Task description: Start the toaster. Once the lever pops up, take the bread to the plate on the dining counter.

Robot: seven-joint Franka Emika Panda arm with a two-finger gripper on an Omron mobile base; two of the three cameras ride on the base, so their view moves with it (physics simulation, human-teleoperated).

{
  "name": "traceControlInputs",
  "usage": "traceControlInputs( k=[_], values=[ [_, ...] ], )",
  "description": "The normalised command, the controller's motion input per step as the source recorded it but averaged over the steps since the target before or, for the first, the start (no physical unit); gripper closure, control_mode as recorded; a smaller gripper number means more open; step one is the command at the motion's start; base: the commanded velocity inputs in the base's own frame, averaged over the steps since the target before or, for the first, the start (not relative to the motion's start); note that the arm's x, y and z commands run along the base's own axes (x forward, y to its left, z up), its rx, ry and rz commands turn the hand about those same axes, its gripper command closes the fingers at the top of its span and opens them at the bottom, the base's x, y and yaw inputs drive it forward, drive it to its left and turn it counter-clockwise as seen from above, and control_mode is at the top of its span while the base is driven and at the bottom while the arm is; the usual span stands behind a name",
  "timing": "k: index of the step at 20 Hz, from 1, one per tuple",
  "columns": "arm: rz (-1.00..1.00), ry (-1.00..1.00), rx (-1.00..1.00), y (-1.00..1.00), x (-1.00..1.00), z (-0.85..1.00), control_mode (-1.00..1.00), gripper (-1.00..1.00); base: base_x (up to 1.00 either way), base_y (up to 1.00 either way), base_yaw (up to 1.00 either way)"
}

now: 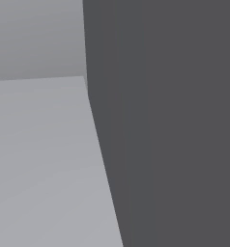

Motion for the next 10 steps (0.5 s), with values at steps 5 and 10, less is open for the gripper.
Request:
traceControlInputs(
  k=[5,10],
  values=[
    [0.0,0.0,0.0,-0.24,-0.66,0.03,-1.0,1.0,0.0,0.0,0.0],
    [0.0,0.0,0.0,-0.42,-0.78,0.0,-1.0,1.0,0.0,0.0,0.0]
  ],
)
